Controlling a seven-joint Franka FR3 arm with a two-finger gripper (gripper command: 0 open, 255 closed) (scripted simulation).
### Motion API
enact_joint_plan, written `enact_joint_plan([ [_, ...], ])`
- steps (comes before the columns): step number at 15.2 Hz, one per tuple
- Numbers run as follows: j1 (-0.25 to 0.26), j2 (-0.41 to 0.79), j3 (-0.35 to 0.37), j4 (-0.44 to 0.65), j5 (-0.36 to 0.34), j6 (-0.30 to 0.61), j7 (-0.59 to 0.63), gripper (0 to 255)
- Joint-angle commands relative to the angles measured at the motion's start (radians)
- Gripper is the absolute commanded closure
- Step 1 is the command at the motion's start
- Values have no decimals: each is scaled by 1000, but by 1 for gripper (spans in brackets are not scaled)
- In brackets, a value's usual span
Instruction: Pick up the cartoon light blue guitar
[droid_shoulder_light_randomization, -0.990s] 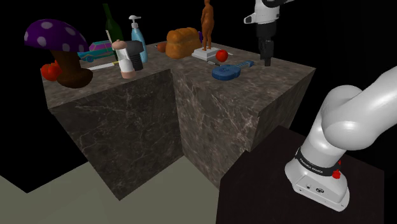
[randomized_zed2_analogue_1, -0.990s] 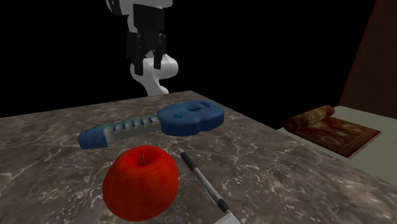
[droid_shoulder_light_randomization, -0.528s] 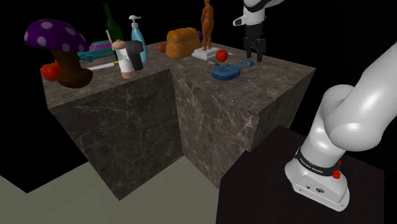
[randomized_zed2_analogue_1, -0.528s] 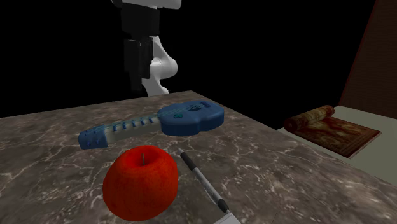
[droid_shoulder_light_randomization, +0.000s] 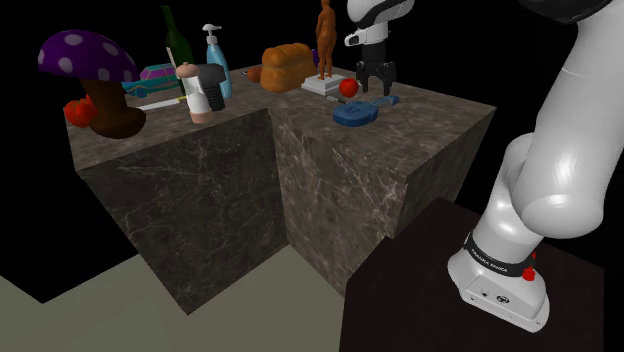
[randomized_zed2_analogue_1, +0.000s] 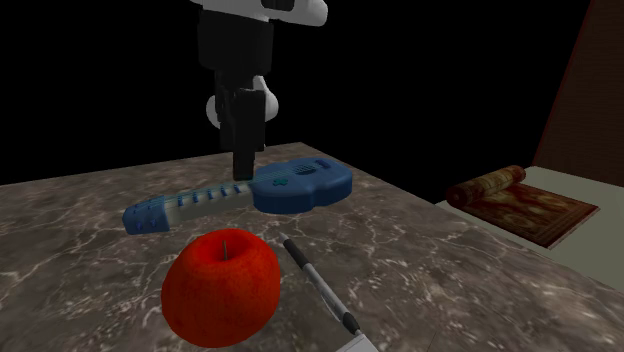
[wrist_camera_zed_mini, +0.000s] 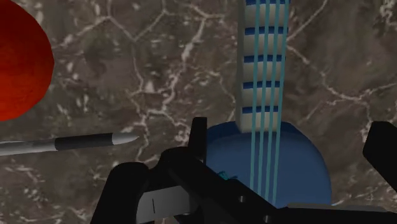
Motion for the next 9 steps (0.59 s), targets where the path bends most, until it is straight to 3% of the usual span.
enact_joint_plan([
  [1, 0, 11, 1, -14, 7, 23, -19, 0],
  [8, -4, 30, -1, -71, 16, 96, -20, 0],
  [9, -4, 32, -1, -69, 18, 96, -21, 255],
])
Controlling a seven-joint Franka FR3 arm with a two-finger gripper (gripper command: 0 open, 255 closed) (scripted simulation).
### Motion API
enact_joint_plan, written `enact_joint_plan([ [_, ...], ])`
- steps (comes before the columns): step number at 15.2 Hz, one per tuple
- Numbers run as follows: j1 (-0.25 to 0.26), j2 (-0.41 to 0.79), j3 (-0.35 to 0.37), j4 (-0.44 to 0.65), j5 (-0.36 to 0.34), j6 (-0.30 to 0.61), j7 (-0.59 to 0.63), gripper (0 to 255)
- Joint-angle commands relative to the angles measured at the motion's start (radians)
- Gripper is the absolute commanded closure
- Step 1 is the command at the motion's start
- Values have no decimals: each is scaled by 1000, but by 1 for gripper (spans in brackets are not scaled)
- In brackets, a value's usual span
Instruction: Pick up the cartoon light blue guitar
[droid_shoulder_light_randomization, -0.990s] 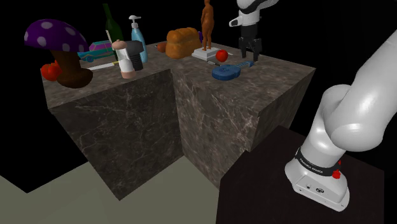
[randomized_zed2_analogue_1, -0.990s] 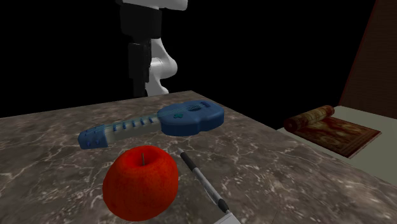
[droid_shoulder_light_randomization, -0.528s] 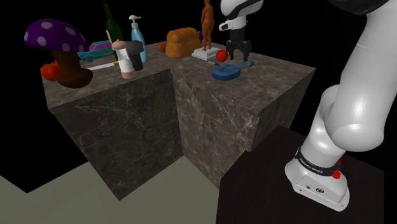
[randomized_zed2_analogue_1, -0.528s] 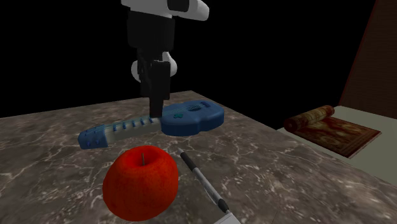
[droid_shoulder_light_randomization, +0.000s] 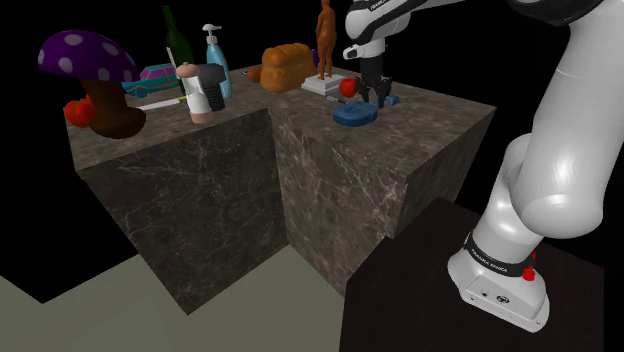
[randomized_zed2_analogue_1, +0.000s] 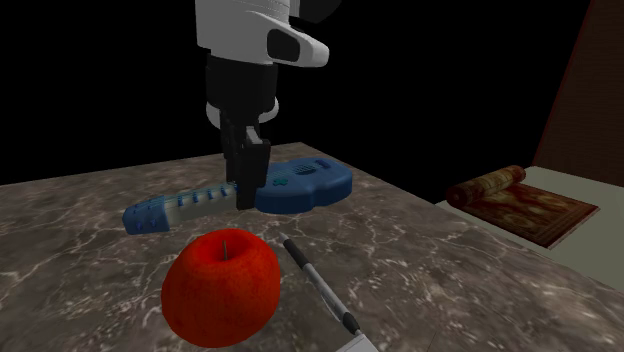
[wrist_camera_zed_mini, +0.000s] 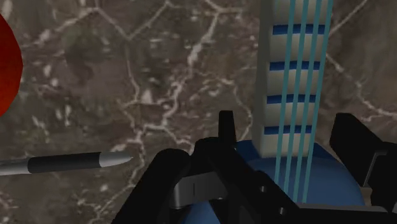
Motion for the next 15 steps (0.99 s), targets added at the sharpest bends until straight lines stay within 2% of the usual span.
enact_joint_plan([
  [1, 0, 1, 0, -2, 0, 3, -1, 255],
  [9, 0, -1, 0, -4, -1, 3, 1, 255],
  [15, 4, -22, 1, 58, -11, -75, 2, 255],
])
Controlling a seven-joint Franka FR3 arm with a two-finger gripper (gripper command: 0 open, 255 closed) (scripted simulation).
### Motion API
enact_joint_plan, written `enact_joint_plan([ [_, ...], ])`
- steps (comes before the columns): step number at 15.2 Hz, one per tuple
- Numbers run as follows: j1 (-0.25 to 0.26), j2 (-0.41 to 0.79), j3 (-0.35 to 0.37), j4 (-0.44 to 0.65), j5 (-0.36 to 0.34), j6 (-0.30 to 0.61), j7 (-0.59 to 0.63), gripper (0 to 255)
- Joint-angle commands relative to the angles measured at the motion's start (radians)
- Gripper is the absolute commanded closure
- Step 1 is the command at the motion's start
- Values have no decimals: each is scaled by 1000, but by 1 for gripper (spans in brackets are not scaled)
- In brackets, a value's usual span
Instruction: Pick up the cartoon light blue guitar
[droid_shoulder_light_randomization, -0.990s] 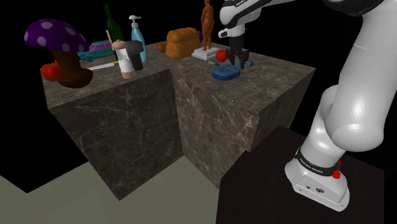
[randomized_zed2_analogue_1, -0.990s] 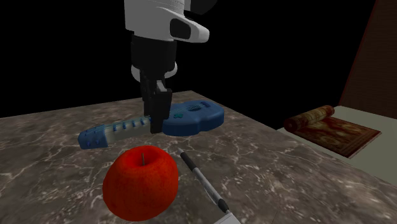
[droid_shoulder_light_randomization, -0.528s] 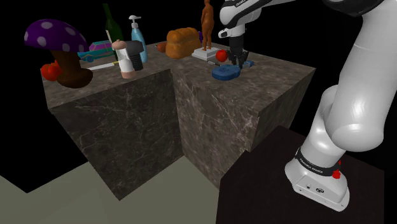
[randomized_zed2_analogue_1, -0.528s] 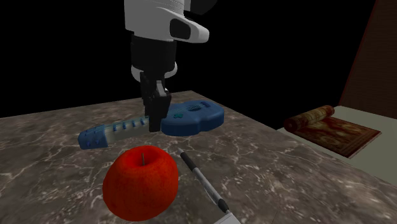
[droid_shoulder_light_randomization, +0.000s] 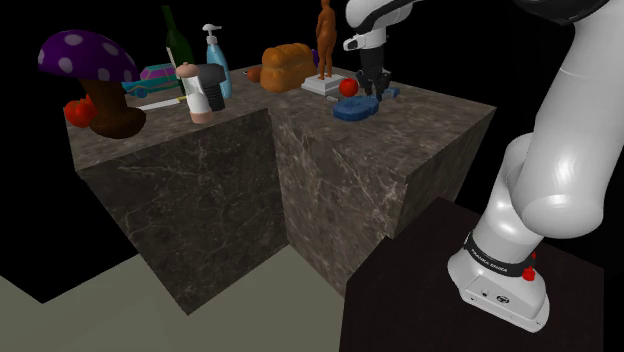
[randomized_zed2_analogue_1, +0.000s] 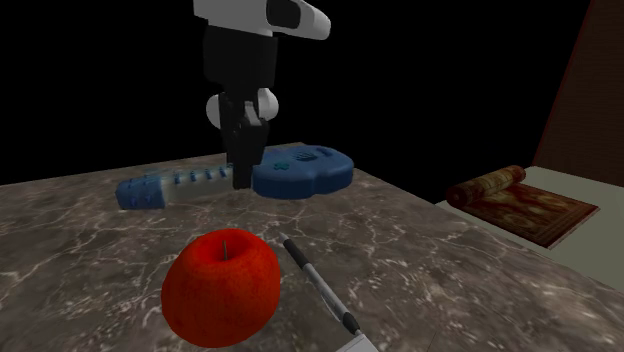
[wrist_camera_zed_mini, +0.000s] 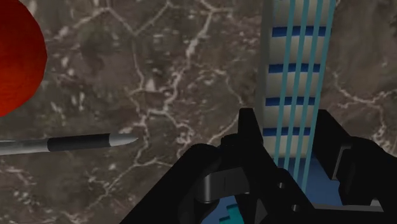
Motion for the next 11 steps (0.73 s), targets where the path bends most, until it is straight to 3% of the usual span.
enact_joint_plan([
  [1, 0, -5, -1, 22, -2, -25, -3, 255],
  [11, 2, -15, 1, 121, -6, -132, -10, 255],
])
